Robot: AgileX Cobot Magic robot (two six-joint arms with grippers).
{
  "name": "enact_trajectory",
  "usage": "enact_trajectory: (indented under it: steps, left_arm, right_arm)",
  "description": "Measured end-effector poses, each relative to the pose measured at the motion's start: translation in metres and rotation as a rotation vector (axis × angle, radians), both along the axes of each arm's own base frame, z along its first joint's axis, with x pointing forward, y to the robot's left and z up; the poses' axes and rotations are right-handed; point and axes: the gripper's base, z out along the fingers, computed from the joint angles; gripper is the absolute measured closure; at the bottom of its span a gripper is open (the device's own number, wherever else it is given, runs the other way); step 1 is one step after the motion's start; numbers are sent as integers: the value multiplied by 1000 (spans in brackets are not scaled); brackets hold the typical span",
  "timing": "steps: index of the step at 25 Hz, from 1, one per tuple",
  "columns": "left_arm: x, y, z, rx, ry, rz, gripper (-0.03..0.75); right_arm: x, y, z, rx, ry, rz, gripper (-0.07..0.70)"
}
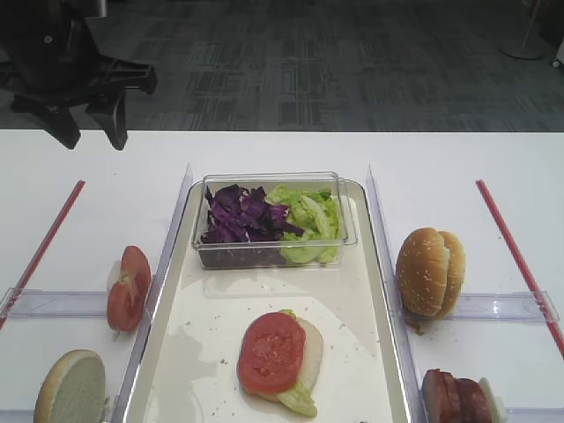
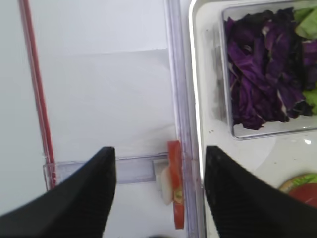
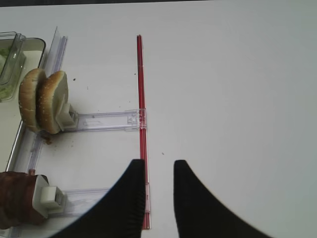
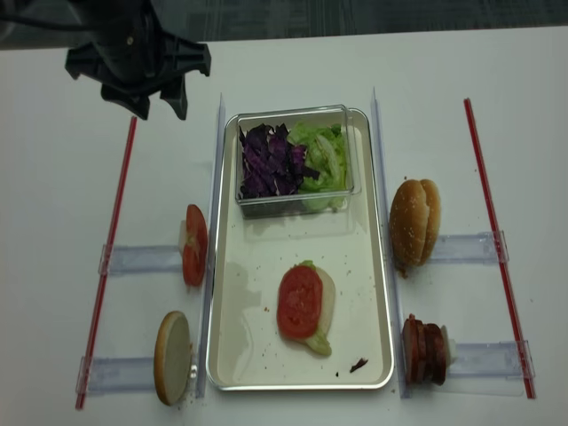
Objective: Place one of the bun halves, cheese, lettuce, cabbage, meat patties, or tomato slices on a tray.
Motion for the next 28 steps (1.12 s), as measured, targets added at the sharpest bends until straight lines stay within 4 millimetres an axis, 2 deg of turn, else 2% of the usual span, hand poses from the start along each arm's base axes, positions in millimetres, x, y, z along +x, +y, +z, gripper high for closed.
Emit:
enact_trajectory:
  steps: [9, 16, 28]
  left_arm:
    - [7, 38, 0, 37, -5, 35, 347]
    - [10, 59, 0, 68, -5, 54, 347]
    - [10, 63, 0, 78, -6, 46, 347]
  right_arm:
    - [0, 0, 0, 0, 0, 0, 438]
    - [0, 0, 0, 0, 0, 0, 438]
    - [0, 0, 0, 0, 0, 0, 438]
